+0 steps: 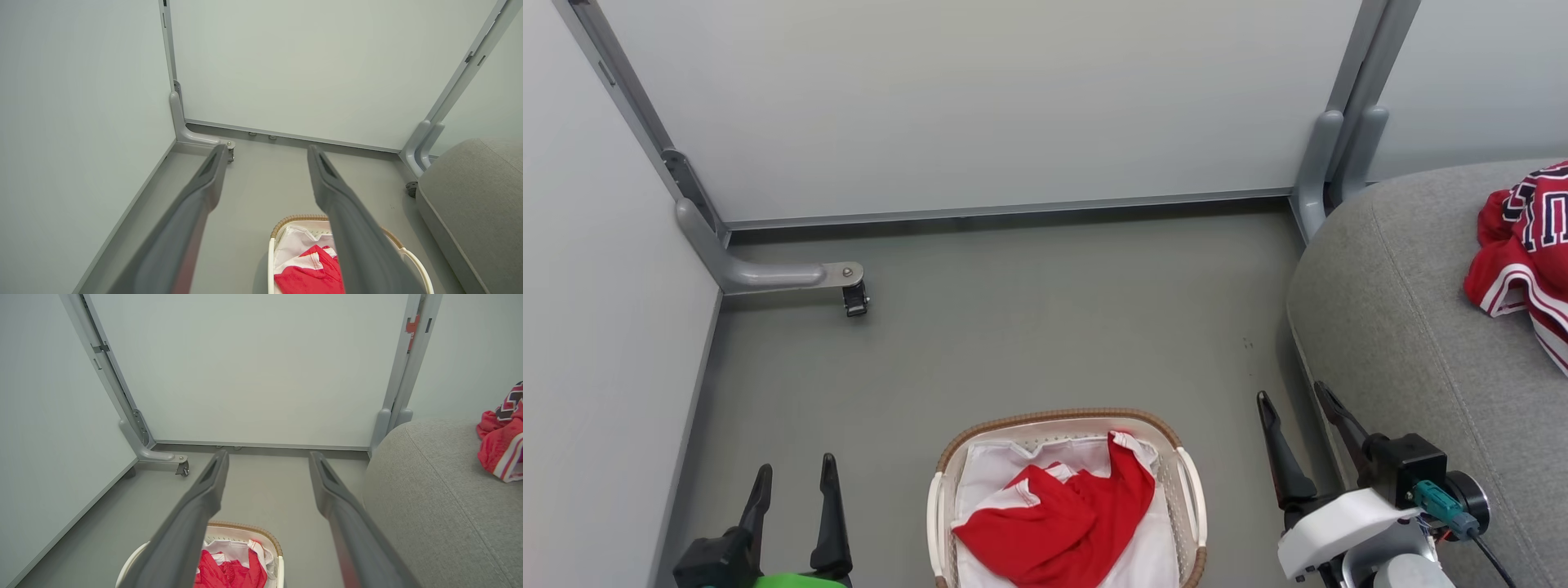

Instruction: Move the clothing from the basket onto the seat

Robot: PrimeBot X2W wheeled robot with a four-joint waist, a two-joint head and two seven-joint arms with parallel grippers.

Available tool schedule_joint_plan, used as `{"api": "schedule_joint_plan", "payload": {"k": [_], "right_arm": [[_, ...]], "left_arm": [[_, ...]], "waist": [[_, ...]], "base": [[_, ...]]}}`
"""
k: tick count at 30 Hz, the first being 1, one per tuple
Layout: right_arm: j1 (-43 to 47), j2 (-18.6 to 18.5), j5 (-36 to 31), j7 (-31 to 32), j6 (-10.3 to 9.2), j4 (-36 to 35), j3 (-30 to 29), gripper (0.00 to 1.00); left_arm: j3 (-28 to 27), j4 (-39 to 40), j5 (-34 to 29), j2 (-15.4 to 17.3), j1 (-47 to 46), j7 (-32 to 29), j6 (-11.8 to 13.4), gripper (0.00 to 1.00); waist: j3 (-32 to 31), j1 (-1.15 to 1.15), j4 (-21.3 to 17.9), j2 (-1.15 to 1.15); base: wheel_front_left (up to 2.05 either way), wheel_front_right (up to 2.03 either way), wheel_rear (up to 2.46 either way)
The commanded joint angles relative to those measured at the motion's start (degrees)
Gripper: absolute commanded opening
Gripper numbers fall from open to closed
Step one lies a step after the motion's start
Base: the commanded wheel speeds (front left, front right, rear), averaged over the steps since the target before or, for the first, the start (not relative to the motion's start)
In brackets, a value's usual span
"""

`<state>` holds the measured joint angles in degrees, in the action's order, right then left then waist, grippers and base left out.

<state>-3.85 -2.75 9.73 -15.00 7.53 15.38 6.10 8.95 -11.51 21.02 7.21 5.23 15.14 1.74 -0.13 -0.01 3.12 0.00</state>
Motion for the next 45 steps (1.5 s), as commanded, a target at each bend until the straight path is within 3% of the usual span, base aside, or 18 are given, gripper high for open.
{"api": "schedule_joint_plan", "payload": {"k": [1,20,26,34,45], "right_arm": [[0.96,-0.27,0.44,-0.28,-0.08,0.26,-0.12,1.0],[0.07,-0.26,-0.24,-0.28,-0.08,0.61,-0.58,1.0],[-2.23,-0.27,-1.63,-0.28,-0.08,-0.79,-3.01,1.0],[-9.86,-0.25,-5.41,-0.28,-0.08,-5.21,-7.72,1.0],[-22.67,-0.22,-6.54,-0.28,-0.08,-12.13,-8.01,1.0]], "left_arm": [[-0.55,-0.27,-0.46,-0.21,0.55,0.01,-0.37,1.0],[-2.3,-1.79,-2.37,-1.67,-0.58,0.01,-2.71,1.0],[-0.98,-2.23,-3.92,-0.14,-5.63,-0.18,-3.77,1.0],[5.06,-7.13,-7.63,-0.57,-21.34,-3.96,-6.22,1.0],[17.92,-29.44,-12.5,-2.47,-41.22,-9.2,-8.91,1.0]], "waist": [[-0.05,0.01,-0.08,0.0],[0.36,0.01,-0.23,0.0],[3.78,0.01,-0.34,0.0],[15.32,0.01,-1.88,0.0],[34.61,0.01,-8.34,0.0]], "base": [[0.0,0.0,0.0],[0.0,0.0,0.0],[0.0,0.0,0.0],[0.0,0.0,0.0],[0.0,0.0,0.0]]}}
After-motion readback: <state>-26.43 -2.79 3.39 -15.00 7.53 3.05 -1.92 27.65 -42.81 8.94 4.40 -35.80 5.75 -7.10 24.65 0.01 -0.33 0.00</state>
